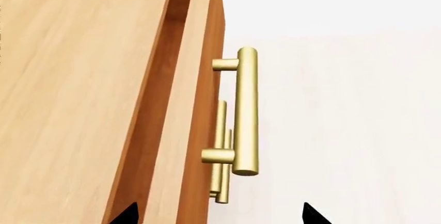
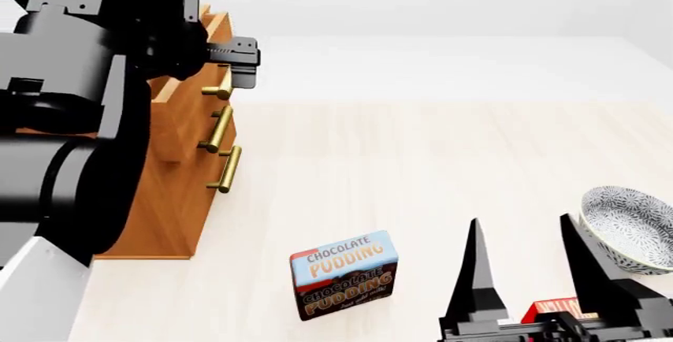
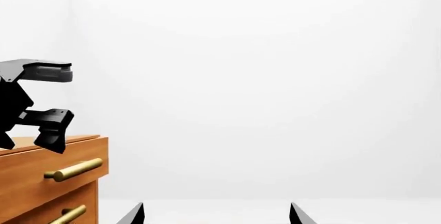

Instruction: Put the butter at the back in the top drawer of the cabinet and close it.

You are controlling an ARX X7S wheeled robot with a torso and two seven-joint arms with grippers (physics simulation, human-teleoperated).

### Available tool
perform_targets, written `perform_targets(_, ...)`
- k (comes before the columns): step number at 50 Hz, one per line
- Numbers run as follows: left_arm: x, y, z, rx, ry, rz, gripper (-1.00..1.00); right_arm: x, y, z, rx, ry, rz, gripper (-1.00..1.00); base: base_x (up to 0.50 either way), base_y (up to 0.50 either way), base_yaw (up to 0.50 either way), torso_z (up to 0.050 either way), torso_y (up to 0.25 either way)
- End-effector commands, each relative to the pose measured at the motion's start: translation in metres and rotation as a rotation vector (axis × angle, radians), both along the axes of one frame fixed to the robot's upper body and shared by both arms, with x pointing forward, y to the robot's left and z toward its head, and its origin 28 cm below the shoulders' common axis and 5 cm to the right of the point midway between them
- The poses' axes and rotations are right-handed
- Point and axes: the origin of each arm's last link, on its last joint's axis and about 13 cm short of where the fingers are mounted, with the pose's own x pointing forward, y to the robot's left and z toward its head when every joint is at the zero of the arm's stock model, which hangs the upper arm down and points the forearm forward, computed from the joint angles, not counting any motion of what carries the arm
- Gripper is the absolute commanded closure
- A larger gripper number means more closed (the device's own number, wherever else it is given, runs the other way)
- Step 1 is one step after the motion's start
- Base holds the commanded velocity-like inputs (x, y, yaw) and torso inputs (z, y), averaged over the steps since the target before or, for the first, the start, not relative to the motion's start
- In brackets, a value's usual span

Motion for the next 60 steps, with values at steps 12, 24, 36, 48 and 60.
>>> perform_targets(12, 0.004, 0.004, -0.014, 0.019, 0.004, 0.032, -1.0, 0.003, -0.001, -0.002, -0.003, 0.01, -0.008, -1.0, 0.0, 0.0, 0.0, 0.0, 0.0)
perform_targets(24, 0.005, 0.002, -0.023, 0.016, 0.024, 0.023, -1.0, 0.002, -0.001, -0.001, -0.001, 0.006, -0.008, -1.0, 0.0, 0.0, 0.0, 0.0, 0.0)
perform_targets(36, 0.007, 0.0, -0.036, 0.003, 0.051, 0.01, -1.0, 0.001, -0.001, -0.001, 0.002, 0.005, -0.007, -1.0, 0.0, 0.0, 0.0, 0.0, 0.0)
perform_targets(48, 0.008, -0.005, -0.051, -0.012, 0.078, -0.008, -1.0, 0.0, -0.001, -0.003, 0.006, 0.005, -0.007, -1.0, 0.0, 0.0, 0.0, 0.0, 0.0)
perform_targets(60, 0.009, -0.013, -0.058, -0.028, 0.096, -0.041, -1.0, -0.001, -0.001, -0.002, 0.008, 0.001, -0.006, -1.0, 0.0, 0.0, 0.0, 0.0, 0.0)
